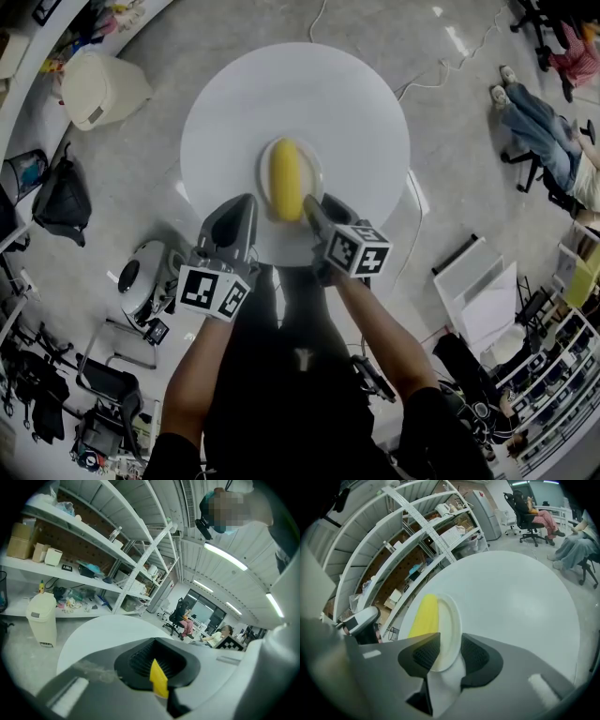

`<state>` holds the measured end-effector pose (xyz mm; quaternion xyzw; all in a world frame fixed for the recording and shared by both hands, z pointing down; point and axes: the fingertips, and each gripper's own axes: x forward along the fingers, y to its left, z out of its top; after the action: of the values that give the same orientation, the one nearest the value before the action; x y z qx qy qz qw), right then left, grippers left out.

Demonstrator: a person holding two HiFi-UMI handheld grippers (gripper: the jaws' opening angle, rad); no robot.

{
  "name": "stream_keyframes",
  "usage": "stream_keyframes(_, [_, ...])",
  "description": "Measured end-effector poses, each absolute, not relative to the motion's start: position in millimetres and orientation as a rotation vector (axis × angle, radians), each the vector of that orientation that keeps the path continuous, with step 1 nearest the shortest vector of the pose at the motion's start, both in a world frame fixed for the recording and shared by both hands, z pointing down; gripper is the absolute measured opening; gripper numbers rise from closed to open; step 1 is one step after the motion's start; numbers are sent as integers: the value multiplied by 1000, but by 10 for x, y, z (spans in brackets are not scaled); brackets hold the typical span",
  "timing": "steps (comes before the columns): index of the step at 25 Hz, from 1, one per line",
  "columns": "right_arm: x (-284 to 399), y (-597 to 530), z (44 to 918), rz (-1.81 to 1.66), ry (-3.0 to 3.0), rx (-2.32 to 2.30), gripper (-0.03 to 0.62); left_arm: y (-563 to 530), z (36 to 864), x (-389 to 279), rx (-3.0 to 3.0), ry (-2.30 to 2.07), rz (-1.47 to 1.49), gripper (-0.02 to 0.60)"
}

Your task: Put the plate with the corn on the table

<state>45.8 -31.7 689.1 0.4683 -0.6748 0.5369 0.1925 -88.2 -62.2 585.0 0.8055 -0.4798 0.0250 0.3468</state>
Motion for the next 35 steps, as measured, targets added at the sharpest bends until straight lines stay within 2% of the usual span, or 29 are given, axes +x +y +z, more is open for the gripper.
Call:
stream_keyframes(14, [596, -324, 6864, 1459, -1892, 1349, 144, -620, 5843, -861, 2092, -1262, 65, 3])
stream_keyframes(31, [652, -354, 6732, 1387, -1911, 1376, 11, -593, 5736, -831, 2096, -1286, 49, 3])
stream_keyframes(35, [614, -334, 6725, 1396, -1911, 1359, 9, -584, 5673, -818, 2104, -1291, 53, 3])
